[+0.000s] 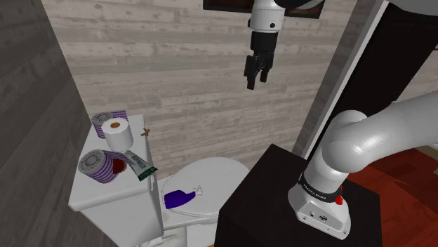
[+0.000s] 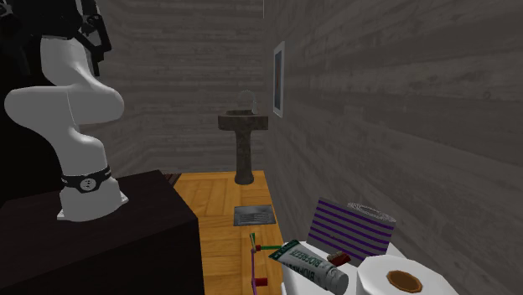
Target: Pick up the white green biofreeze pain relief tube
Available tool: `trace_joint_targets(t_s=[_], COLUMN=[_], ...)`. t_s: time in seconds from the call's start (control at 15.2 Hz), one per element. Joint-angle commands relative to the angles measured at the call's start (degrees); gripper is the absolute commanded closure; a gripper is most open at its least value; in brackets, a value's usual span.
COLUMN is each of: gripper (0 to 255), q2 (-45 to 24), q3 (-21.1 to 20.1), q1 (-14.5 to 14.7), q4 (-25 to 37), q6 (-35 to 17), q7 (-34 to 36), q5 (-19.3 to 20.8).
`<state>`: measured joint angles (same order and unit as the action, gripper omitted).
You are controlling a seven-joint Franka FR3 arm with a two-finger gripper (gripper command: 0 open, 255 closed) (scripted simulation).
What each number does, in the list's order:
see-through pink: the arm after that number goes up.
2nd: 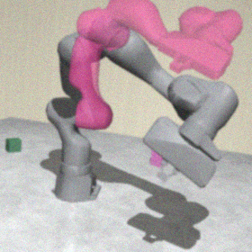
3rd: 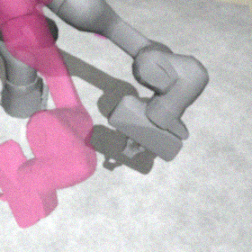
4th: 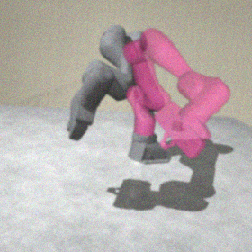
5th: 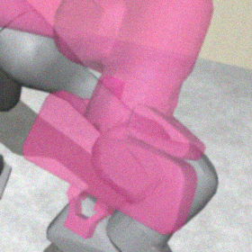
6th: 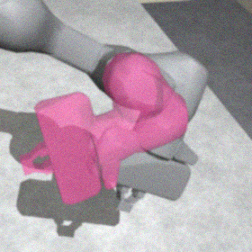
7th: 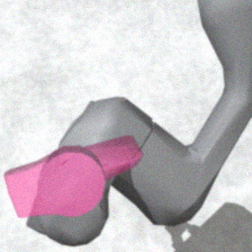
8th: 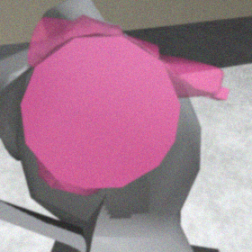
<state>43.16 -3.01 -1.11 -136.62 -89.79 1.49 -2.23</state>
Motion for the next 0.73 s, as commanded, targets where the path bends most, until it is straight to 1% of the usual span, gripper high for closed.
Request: trace_joint_targets(t_s=[0.0,0.33,0.66], gripper=[0,0,0], q2=[0.00,-8.51,-18.06], q3=[0.00,-2.82,-5.56], q1=[0.00,1.26,2.28], q4=[0.00,0.59,3.05], q6=[0.00,-7.92,-15.05], q7=[0.00,1.95,3.90], q5=[0.00,-1.85,-2.86])
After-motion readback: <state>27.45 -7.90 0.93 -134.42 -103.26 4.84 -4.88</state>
